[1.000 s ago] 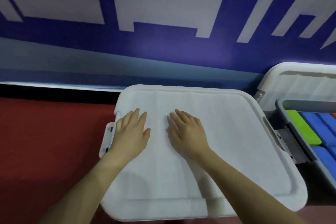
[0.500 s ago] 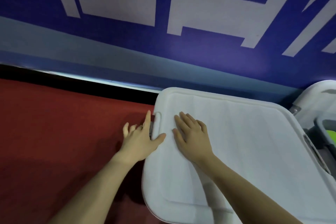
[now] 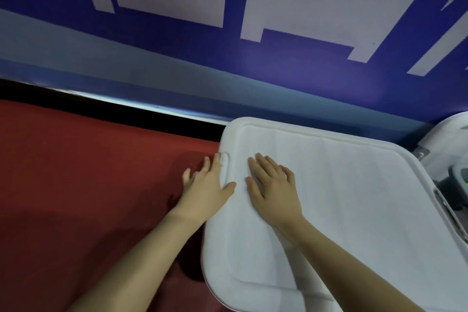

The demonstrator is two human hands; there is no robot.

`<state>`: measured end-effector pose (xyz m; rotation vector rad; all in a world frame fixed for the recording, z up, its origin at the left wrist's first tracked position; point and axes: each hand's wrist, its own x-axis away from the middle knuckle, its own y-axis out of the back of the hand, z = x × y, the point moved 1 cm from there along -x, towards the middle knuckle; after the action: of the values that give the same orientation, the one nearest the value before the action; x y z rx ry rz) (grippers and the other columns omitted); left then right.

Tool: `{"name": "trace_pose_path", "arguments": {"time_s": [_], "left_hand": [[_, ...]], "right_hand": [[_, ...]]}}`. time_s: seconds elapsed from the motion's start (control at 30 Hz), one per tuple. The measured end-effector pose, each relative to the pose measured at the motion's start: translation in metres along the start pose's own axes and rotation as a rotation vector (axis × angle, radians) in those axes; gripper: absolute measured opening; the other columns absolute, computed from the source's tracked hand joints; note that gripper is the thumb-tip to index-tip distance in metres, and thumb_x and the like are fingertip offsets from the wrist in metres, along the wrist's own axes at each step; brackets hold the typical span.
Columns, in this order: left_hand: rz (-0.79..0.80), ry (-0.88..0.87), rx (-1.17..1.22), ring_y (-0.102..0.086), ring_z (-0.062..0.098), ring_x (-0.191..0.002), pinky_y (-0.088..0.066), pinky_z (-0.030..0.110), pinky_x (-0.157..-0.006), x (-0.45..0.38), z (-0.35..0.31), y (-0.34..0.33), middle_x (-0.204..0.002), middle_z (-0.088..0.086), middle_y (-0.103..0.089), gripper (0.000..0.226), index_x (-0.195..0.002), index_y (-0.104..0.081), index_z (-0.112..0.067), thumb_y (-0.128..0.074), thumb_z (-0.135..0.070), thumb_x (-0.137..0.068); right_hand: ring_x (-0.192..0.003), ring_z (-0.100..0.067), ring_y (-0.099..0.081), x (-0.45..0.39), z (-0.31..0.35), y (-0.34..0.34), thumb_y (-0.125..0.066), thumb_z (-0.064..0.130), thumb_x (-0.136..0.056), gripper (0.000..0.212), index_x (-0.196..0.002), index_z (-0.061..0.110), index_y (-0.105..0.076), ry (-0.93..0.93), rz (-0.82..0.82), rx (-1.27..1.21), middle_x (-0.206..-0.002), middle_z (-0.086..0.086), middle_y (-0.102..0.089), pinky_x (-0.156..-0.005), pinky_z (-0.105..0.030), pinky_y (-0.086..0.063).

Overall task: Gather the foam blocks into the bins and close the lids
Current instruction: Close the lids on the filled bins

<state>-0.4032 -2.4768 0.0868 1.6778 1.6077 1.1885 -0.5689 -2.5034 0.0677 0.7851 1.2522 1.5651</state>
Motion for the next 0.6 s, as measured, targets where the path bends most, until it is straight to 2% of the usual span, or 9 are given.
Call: {"name": "trace_pose_path", "arguments": {"time_s": [0.1, 0.2, 0.37, 0.53, 0.6], "left_hand": [[-0.012, 0.006, -0.030, -0.030, 0.024, -0.141, -0.008, 0.045, -0.117, 0.001, 0.000, -0.003, -0.158, 0.007, -0.021, 0.073, -0.153, -0.001, -0.021, -0.041, -0.045, -0.097], [0.010, -0.011, 0.049, -0.027, 0.024, -0.142, -0.016, 0.044, -0.117, 0.004, -0.003, -0.001, -0.160, 0.005, -0.011, 0.070, -0.153, 0.001, -0.023, -0.041, -0.038, -0.099], [-0.012, -0.032, -0.040, -0.035, 0.024, -0.138, -0.028, 0.038, -0.108, 0.004, -0.012, -0.002, -0.161, 0.002, -0.005, 0.066, -0.153, 0.001, -0.028, -0.037, -0.032, -0.099], [0.043, 0.035, -0.131, -0.041, 0.028, -0.133, -0.030, 0.037, -0.105, 0.004, -0.012, 0.007, -0.160, 0.001, -0.013, 0.069, -0.153, 0.000, -0.032, -0.039, -0.037, -0.096], [0.029, 0.013, -0.207, -0.046, 0.031, -0.127, -0.031, 0.037, -0.103, 0.013, -0.021, 0.015, -0.158, 0.002, -0.023, 0.067, -0.154, -0.010, -0.027, -0.037, -0.040, -0.094]], "right_hand": [[-0.144, -0.015, -0.025, -0.002, 0.000, 0.000, -0.008, 0.053, -0.090, 0.070, -0.147, 0.024, -0.037, 0.009, -0.001, -0.007, -0.155, 0.003, -0.031, -0.115, -0.033, -0.011], [-0.144, -0.015, -0.023, -0.001, 0.000, 0.001, -0.009, 0.052, -0.088, 0.071, -0.147, 0.024, -0.038, 0.028, -0.006, -0.036, -0.156, 0.003, -0.031, -0.113, -0.033, -0.010], [-0.145, -0.014, -0.021, -0.002, -0.002, 0.003, -0.016, 0.045, -0.090, 0.065, -0.147, 0.023, -0.038, 0.034, 0.001, -0.079, -0.156, 0.001, -0.030, -0.112, -0.029, -0.005], [-0.146, -0.012, -0.016, -0.002, -0.001, 0.015, -0.024, 0.043, -0.091, 0.060, -0.147, 0.025, -0.036, 0.019, 0.099, -0.114, -0.158, 0.004, -0.025, -0.112, -0.027, -0.004], [-0.145, -0.015, -0.019, -0.004, 0.000, 0.031, -0.027, 0.042, -0.088, 0.063, -0.146, 0.023, -0.038, 0.022, 0.199, -0.141, -0.157, 0.002, -0.027, -0.113, -0.029, -0.009]]}}
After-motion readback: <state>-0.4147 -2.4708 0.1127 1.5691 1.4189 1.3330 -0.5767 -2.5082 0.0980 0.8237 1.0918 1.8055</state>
